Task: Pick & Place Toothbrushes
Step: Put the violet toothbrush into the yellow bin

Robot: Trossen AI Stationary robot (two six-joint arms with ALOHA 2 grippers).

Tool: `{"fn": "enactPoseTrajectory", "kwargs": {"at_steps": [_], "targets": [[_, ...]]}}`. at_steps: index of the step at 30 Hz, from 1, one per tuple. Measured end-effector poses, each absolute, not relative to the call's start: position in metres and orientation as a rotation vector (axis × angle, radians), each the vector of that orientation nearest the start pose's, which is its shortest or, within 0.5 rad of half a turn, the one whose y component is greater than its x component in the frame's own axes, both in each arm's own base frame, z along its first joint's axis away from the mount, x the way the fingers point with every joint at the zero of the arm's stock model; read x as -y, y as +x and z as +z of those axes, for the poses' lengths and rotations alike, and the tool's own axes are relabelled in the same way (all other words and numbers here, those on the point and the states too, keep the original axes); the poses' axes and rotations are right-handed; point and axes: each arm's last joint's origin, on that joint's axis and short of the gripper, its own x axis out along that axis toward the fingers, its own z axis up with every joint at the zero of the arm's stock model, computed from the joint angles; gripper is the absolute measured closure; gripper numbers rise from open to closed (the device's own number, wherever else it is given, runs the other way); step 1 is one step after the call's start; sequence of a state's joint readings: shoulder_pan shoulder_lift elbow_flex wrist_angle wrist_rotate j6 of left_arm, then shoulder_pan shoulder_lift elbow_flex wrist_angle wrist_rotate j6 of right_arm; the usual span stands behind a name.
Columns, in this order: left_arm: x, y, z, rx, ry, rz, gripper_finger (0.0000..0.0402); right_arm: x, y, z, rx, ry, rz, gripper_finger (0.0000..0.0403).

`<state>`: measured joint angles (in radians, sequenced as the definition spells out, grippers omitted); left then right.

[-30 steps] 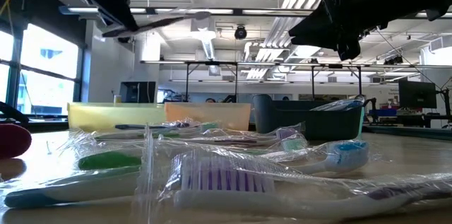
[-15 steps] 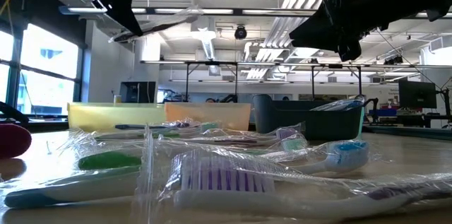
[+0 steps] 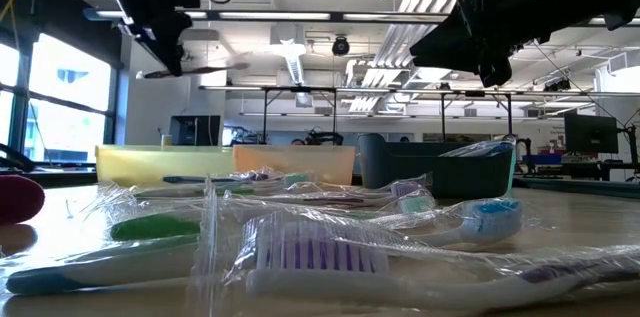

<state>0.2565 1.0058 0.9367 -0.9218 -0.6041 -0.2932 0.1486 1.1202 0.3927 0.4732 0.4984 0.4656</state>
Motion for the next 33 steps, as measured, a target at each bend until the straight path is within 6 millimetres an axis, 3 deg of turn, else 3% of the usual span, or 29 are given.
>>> {"fn": "enactPoseTrajectory", "kwargs": {"at_steps": [12,20,29,33], "targets": [[-0.105,0.147,0.261,-0.934,-0.181,1.1,0.0384,-0.018,0.218,0.199,-0.162,0.376,-0.398,0.0304],[-0.127,0.15,0.249,-0.814,-0.15,0.954,0.0384,-0.018,0.218,0.199,-0.162,0.375,-0.402,0.0304],[-0.153,0.126,0.24,-0.776,-0.248,1.077,0.0384,-0.014,0.216,0.2,-0.122,0.35,-0.546,0.0304],[-0.159,0.12,0.235,-0.749,-0.268,1.037,0.0384,-0.013,0.215,0.2,-0.12,0.324,-0.575,0.0305]]}}
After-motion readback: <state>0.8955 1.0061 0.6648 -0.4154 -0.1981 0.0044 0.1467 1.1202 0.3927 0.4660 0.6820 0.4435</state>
